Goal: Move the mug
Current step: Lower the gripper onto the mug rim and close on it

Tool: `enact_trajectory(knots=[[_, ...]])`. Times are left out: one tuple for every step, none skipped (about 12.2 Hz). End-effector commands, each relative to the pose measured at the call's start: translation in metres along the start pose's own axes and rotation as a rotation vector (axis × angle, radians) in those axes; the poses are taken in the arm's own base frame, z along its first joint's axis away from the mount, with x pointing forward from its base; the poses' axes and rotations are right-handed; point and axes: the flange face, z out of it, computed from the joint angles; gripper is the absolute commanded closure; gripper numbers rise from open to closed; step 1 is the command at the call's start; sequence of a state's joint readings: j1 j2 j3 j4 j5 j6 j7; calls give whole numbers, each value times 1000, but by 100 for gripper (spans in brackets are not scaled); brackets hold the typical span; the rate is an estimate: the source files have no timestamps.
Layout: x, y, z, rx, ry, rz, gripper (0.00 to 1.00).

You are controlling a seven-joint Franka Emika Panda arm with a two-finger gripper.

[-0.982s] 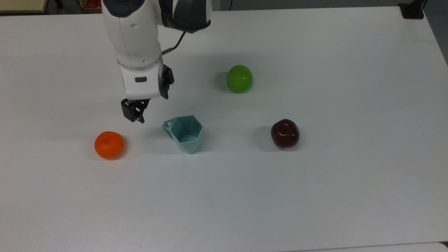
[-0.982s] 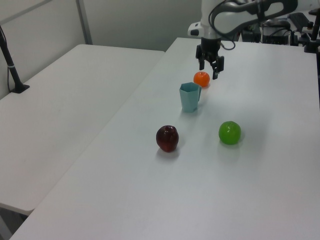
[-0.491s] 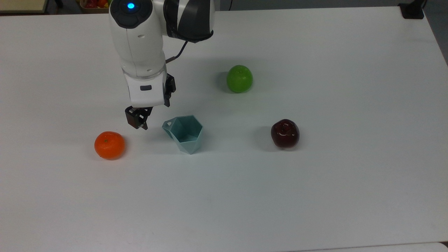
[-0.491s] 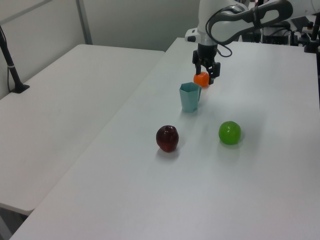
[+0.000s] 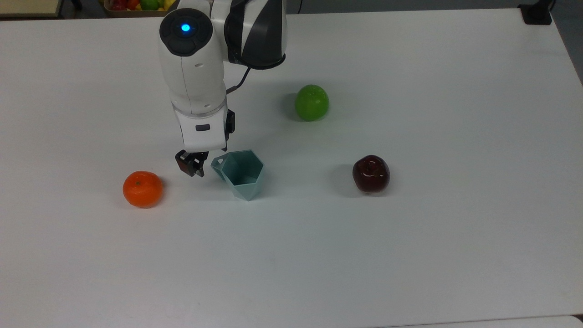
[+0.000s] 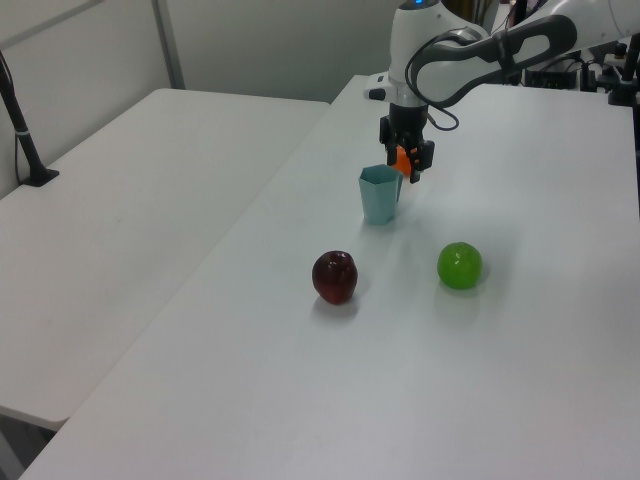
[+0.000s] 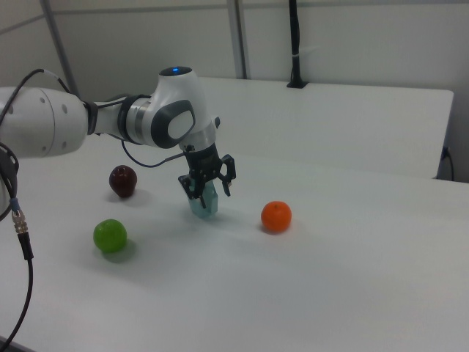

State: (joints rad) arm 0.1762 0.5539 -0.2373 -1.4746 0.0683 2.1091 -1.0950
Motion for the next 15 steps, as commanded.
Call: enact_trajectory(knots=[[9, 0, 2, -53, -2, -40, 48], [10, -1, 2, -56, -4, -44, 50], [13, -2, 3, -58, -6, -53, 53], [13, -2, 3, -57, -5, -54, 61], [14, -3, 3, -56, -6, -55, 67], [14, -3, 2, -55, -4, -54, 77], [15, -4, 2, -54, -5, -56, 82], [15, -4, 2, -52, -5, -56, 85], [16, -5, 3, -50, -7, -56, 85], [16, -5, 3, -49, -6, -55, 85], [15, -5, 2, -47, -6, -55, 85], [16, -6, 2, -46, -4, -54, 86], [16, -6, 3, -43, -4, -52, 86], [15, -8, 4, -38, -4, -51, 86], [15, -9, 3, -36, -1, -46, 86]])
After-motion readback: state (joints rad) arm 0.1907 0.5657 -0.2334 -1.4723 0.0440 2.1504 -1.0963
